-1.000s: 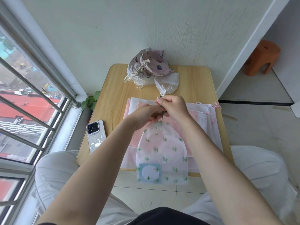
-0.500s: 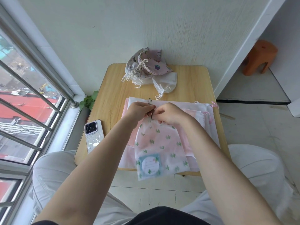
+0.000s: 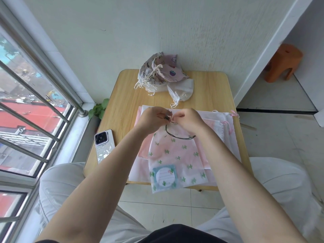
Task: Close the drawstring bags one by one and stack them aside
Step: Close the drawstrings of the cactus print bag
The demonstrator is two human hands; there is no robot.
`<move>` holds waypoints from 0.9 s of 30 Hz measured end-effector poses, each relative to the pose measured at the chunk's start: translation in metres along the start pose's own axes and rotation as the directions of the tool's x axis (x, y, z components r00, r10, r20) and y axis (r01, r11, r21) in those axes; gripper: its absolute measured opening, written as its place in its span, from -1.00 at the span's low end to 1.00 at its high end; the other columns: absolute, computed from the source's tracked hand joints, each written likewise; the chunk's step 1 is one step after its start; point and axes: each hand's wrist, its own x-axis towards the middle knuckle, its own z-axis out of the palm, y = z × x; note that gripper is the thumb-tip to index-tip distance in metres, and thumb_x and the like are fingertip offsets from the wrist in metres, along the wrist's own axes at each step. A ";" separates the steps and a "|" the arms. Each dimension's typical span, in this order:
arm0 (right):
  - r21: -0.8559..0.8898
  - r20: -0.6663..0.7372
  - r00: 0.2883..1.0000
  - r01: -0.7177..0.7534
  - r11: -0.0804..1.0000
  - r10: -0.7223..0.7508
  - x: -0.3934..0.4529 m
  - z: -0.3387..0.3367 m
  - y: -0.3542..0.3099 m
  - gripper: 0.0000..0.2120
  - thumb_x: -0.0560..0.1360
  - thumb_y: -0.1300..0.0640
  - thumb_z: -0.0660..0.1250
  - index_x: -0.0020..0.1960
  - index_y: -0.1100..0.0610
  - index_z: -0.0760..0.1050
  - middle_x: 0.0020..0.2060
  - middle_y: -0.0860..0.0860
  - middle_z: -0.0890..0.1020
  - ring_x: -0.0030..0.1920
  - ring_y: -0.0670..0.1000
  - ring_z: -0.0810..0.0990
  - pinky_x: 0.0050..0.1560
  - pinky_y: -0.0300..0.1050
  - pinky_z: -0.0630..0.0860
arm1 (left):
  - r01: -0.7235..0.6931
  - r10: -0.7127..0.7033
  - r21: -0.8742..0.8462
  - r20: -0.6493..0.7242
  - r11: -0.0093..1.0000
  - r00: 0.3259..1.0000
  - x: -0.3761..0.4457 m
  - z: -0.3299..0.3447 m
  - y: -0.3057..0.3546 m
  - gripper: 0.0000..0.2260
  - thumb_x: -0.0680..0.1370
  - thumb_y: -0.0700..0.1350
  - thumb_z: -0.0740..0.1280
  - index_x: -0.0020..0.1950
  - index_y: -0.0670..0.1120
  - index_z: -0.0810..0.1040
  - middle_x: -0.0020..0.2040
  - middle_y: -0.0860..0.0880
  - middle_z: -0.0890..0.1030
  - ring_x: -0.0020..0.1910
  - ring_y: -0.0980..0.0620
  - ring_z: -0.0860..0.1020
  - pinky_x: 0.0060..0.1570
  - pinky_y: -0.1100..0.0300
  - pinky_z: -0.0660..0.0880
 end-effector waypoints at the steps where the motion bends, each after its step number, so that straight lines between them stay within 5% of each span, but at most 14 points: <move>1: 0.080 0.030 1.000 -0.006 0.997 0.004 0.001 0.001 -0.001 -0.87 0.50 0.14 0.34 -0.10 0.05 0.67 -0.10 -0.03 0.70 0.05 0.04 0.62 0.16 0.00 0.48 | -0.022 0.022 0.026 -0.004 0.999 1.000 0.000 0.000 0.001 -0.75 0.43 -0.36 0.43 -0.01 -0.05 0.66 -0.17 0.00 0.68 -0.15 0.12 0.62 0.02 0.31 0.53; 5: 0.323 0.117 0.992 -0.080 0.943 0.044 0.001 0.006 -0.001 -0.87 0.47 0.19 0.36 -0.20 0.07 0.66 -0.13 0.05 0.69 0.00 0.03 0.62 0.18 -0.06 0.48 | -0.098 0.099 0.050 -0.029 0.994 0.995 -0.003 0.001 0.000 -0.76 0.43 -0.36 0.44 -0.05 -0.03 0.64 -0.17 0.06 0.65 -0.25 0.30 0.56 -0.06 0.40 0.49; 8: 0.366 0.152 0.984 -0.141 0.920 0.091 0.000 0.005 -0.002 -0.88 0.40 0.14 0.37 -0.29 0.10 0.61 -0.31 -0.01 0.61 -0.16 0.00 0.55 -0.07 -0.13 0.42 | -0.121 0.128 0.078 -0.081 0.990 0.988 -0.004 -0.001 -0.002 -0.81 0.43 -0.32 0.47 -0.06 -0.05 0.65 -0.16 0.08 0.66 -0.24 0.28 0.56 -0.10 0.46 0.46; 10: 0.397 0.185 0.976 -0.180 0.900 0.113 -0.001 0.003 -0.004 -0.91 0.39 0.12 0.37 -0.22 0.13 0.63 -0.30 -0.03 0.58 -0.18 -0.05 0.49 -0.09 -0.15 0.31 | -0.122 0.130 0.066 -0.124 0.990 0.984 -0.003 -0.001 -0.003 -0.82 0.44 -0.32 0.46 -0.07 -0.06 0.66 -0.15 0.07 0.67 -0.20 0.20 0.58 -0.08 0.43 0.48; 14: 0.439 0.216 0.972 -0.179 0.880 0.090 -0.002 0.001 -0.007 -0.64 0.20 0.00 0.40 -0.08 0.18 0.66 -0.19 0.03 0.58 -0.10 -0.01 0.43 -0.03 -0.08 0.24 | -0.073 0.074 0.017 -0.160 0.997 0.984 -0.002 0.004 -0.006 -0.83 0.43 -0.31 0.45 -0.10 -0.05 0.67 -0.14 0.07 0.68 -0.14 0.14 0.62 0.00 0.30 0.53; 18: 0.483 0.235 0.971 -0.159 0.861 0.047 -0.001 -0.002 0.000 -0.96 0.40 0.16 0.44 -0.14 0.07 0.65 -0.11 0.07 0.66 -0.04 0.01 0.50 0.06 -0.08 0.29 | -0.029 0.017 -0.060 -0.189 0.998 0.982 -0.003 0.005 -0.005 -0.85 0.43 -0.30 0.45 -0.13 -0.05 0.66 -0.18 0.08 0.66 -0.14 0.12 0.62 -0.05 0.32 0.52; 27: 0.505 0.331 0.942 -0.231 0.832 0.061 0.003 -0.001 0.004 -0.83 0.52 0.22 0.37 0.10 0.21 0.62 -0.01 0.12 0.63 0.04 0.05 0.52 0.19 -0.07 0.39 | -0.030 -0.010 -0.221 -0.178 0.975 0.984 -0.009 0.007 -0.003 -0.84 0.44 -0.33 0.46 -0.17 -0.06 0.65 -0.22 0.05 0.64 -0.26 0.20 0.56 -0.17 0.41 0.48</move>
